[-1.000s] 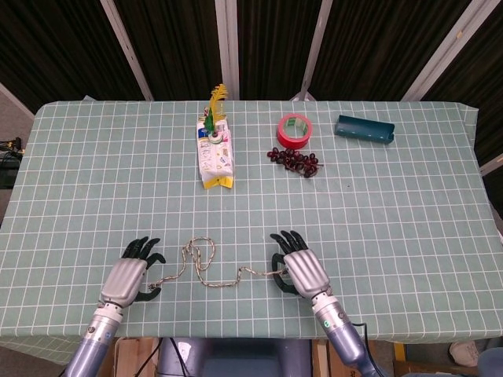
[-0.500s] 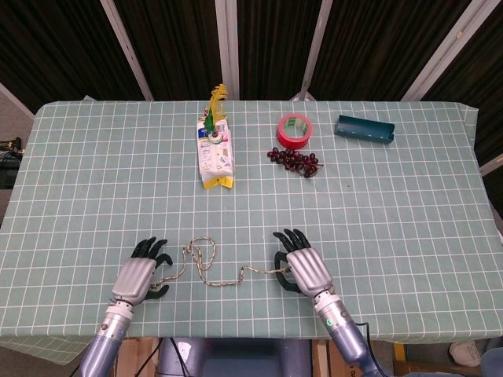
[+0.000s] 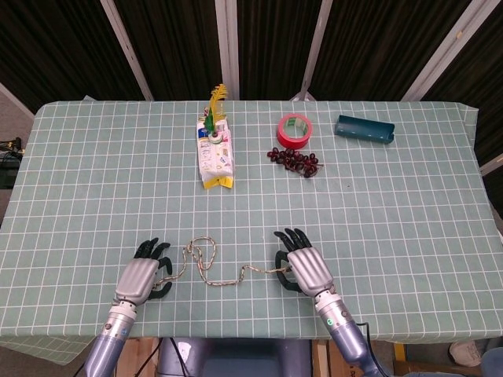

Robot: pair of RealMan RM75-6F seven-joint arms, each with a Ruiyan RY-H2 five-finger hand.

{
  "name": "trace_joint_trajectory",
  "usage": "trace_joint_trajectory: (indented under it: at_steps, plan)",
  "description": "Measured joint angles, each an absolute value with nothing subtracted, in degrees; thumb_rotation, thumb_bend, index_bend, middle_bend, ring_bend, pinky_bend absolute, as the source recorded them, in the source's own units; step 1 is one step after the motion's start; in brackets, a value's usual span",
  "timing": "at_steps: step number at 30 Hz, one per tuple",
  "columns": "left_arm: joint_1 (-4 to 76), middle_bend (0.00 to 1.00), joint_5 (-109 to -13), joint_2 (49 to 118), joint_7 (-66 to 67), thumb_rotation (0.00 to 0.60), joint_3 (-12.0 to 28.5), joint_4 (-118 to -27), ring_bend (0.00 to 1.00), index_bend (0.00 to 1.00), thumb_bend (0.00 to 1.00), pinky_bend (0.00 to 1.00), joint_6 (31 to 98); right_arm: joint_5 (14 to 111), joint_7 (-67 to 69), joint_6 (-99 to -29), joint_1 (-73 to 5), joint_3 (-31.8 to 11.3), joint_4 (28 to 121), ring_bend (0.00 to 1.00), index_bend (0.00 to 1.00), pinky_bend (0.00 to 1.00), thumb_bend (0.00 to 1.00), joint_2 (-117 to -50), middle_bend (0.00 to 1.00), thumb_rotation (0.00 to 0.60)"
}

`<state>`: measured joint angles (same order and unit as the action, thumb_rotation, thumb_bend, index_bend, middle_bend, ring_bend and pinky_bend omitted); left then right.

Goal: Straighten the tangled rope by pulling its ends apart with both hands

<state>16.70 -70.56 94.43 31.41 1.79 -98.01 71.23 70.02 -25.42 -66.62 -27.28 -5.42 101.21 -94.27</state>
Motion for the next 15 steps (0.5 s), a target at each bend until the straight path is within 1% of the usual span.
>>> trace_joint_trajectory:
  at_steps: [12, 15]
  plan:
    - [16.9, 0.15, -69.4, 94.6, 31.6, 0.6, 1.6, -97.7, 0.0, 0.53, 0.38, 0.0, 71.3, 69.8, -25.6, -66.8, -27.4, -5.5, 101.4, 0.0, 0.64, 0.0, 0.5, -94.0, 0.14, 0.6]
    - [17.1, 0.15, -69.6, 94.8, 31.4, 0.6, 1.6, -97.6, 0.0, 0.54, 0.39, 0.0, 71.3, 69.8, -25.5, -66.8, -27.4, -5.4, 101.4, 0.0, 0.64, 0.0, 0.5, -94.0, 0.14, 0.6]
